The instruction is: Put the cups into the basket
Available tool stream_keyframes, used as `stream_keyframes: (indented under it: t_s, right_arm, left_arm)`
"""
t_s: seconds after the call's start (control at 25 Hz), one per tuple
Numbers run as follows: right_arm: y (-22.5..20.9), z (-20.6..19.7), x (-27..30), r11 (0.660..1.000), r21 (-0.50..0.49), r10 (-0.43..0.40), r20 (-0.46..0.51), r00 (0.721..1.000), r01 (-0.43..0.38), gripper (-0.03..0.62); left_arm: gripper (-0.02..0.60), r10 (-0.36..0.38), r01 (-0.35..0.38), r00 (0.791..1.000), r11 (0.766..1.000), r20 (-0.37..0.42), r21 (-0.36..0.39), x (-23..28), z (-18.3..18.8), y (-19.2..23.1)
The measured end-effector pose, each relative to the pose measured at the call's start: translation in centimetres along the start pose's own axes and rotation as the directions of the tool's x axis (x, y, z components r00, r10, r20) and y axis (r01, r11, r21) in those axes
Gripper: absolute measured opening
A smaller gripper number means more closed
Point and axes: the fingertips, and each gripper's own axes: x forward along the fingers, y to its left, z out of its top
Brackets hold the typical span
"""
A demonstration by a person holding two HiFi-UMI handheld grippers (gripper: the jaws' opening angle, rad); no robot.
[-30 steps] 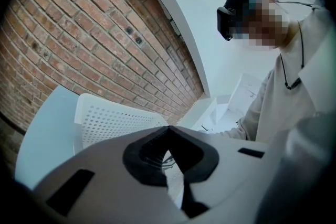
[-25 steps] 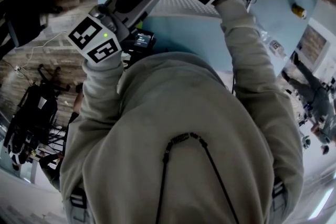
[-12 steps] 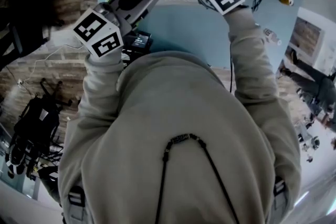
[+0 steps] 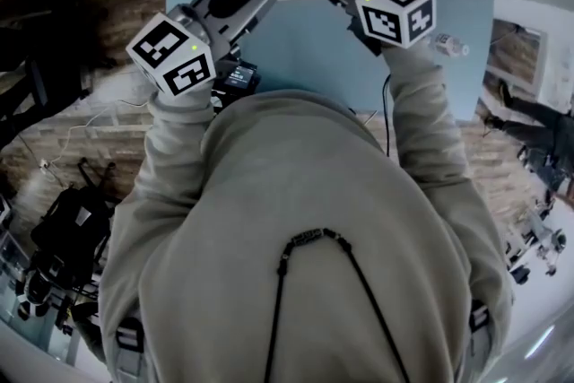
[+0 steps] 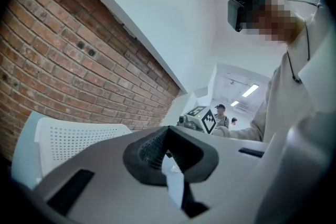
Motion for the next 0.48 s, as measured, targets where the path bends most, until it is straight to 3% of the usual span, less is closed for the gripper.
stream_keyframes:
  t_s: [0.24, 0.48]
  right_arm:
    - [2.8, -0.5, -3.8, 0.966, 0.193, 0.132, 0.198, 0.971, -0.171, 0.012]
    - [3.2, -1.3, -4.9, 0.954, 0.249, 0.111, 0.224, 0.968, -0.167, 0.012]
  left_arm:
    - [-0.003, -0.042, 0.042, 0.999, 0.999, -0.011, 0.033, 1.1, -0.3, -2.9]
    - [-0.003, -0.062, 0.062, 0.998, 0.997, 0.0, 0.044, 1.2, 0.2, -3.6]
